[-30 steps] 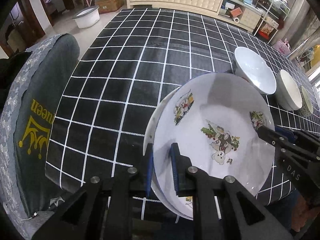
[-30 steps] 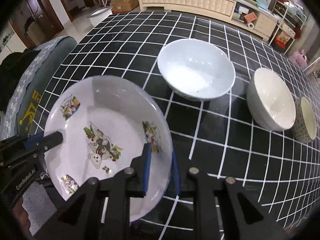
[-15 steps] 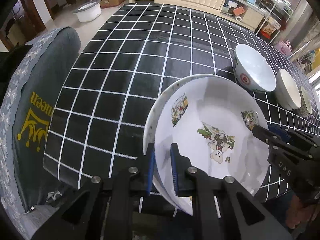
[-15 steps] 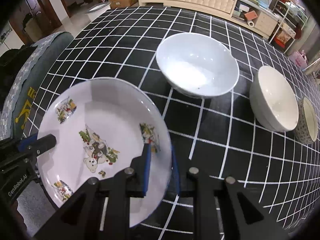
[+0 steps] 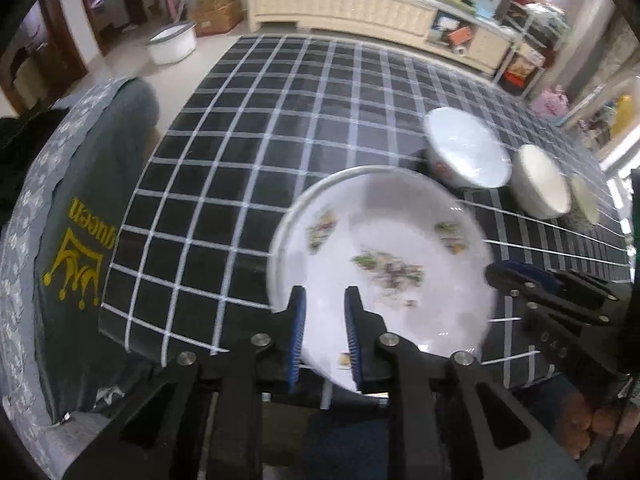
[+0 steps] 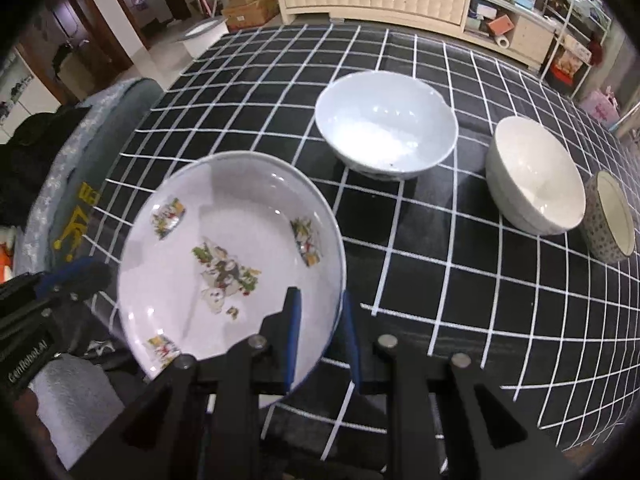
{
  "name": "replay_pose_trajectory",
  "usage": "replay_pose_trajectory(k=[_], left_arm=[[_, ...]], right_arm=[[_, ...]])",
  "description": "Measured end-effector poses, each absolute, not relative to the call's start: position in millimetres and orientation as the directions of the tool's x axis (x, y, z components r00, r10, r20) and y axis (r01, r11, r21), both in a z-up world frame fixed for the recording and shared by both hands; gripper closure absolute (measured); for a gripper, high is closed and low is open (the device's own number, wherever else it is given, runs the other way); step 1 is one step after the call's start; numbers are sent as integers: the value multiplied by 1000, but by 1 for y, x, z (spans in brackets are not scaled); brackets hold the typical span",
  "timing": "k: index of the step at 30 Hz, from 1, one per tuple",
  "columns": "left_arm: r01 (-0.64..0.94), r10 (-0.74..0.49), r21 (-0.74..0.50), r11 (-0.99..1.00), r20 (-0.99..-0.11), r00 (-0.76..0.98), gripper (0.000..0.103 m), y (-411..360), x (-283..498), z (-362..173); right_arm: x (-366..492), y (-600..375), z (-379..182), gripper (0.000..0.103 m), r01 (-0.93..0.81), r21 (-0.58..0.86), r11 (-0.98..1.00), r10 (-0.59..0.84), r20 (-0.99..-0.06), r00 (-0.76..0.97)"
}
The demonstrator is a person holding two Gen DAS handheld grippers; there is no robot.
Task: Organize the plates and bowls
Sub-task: 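Lower the cartoon-print plate onto the stack and open both grippers, then reach both grippers toward the plain white bowl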
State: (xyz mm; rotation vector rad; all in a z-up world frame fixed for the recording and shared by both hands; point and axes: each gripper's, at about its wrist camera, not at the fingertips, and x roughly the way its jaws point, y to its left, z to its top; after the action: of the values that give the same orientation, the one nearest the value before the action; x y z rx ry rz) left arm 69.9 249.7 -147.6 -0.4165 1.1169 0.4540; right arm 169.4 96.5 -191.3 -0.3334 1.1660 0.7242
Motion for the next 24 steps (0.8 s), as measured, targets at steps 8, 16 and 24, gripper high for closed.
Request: replay_pose_trajectory(k=[8,16,24], left_arm=[[-462,131,-88,882,-897,422,64,210,95,-120],[-457,164,-47,888,-896,412,62,195,122,-106],[-464,138,-74,883,-903,407,55,204,150,-102]], right_arm=[[173,66,-160,72,-634,81,769,331,-899,287],[196,27,-133,45,-546,117,830,358,-862,358],[225,24,-129,45,-531,146,835,360,-875,325]])
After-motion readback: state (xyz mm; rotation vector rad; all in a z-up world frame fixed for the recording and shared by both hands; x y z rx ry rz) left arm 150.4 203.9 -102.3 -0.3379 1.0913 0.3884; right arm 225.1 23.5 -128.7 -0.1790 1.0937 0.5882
